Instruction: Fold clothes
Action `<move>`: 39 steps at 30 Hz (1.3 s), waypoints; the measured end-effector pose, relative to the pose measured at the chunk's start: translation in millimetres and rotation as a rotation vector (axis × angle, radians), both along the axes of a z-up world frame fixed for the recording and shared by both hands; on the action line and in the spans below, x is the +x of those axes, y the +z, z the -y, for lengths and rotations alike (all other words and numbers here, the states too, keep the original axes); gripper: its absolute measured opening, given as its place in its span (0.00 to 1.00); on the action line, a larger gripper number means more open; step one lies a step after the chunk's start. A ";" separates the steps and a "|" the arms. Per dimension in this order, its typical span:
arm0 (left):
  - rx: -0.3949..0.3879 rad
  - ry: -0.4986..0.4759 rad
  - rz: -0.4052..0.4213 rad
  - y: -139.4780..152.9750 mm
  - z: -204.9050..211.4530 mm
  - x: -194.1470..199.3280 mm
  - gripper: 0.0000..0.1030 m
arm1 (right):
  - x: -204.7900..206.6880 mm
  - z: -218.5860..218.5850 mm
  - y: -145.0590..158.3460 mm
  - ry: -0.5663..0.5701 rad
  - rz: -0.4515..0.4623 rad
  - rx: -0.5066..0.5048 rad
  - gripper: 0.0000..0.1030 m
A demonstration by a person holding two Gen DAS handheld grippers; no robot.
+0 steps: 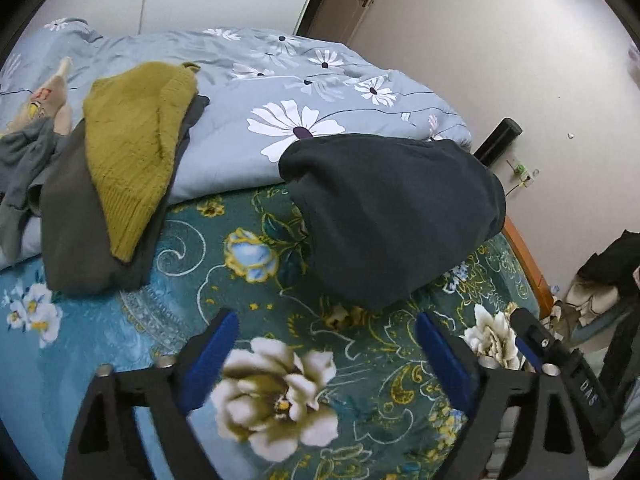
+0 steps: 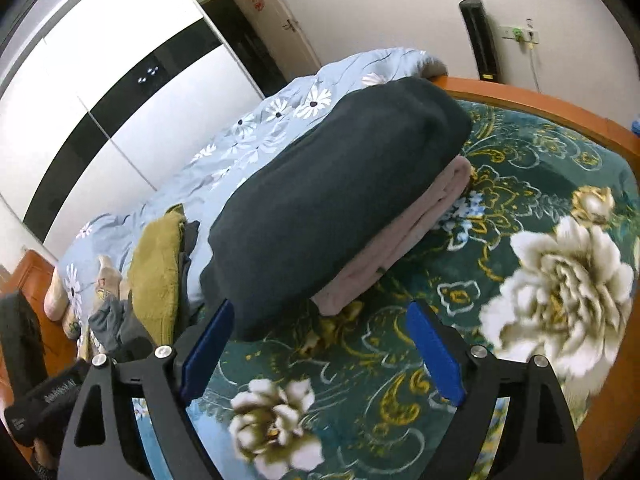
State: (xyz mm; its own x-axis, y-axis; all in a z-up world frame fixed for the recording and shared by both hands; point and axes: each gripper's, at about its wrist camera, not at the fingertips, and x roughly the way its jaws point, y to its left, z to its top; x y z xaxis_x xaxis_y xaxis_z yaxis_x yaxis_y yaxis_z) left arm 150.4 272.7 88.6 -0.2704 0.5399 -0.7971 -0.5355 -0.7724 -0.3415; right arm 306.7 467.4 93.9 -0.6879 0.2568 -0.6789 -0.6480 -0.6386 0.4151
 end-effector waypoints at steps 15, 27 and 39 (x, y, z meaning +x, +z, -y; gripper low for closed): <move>0.033 -0.043 -0.062 -19.2 25.7 17.8 1.00 | 24.8 40.3 -11.2 -0.100 0.092 0.065 1.00; 0.062 -0.074 -0.015 -81.7 -9.2 -16.3 1.00 | -26.1 27.3 -57.3 -0.106 0.308 0.097 1.00; 0.020 -0.181 -0.216 -104.3 -29.6 -21.8 1.00 | -62.5 18.6 -74.3 -0.134 0.381 0.175 1.00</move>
State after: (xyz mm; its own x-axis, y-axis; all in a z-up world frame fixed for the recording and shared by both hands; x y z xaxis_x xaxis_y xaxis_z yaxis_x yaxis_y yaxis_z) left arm 128.6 302.3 -15.7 -0.3310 0.6101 -0.7199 -0.7260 -0.6520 -0.2187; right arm 244.2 448.7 19.6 -0.3493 0.4603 -0.8162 -0.8159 -0.5777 0.0234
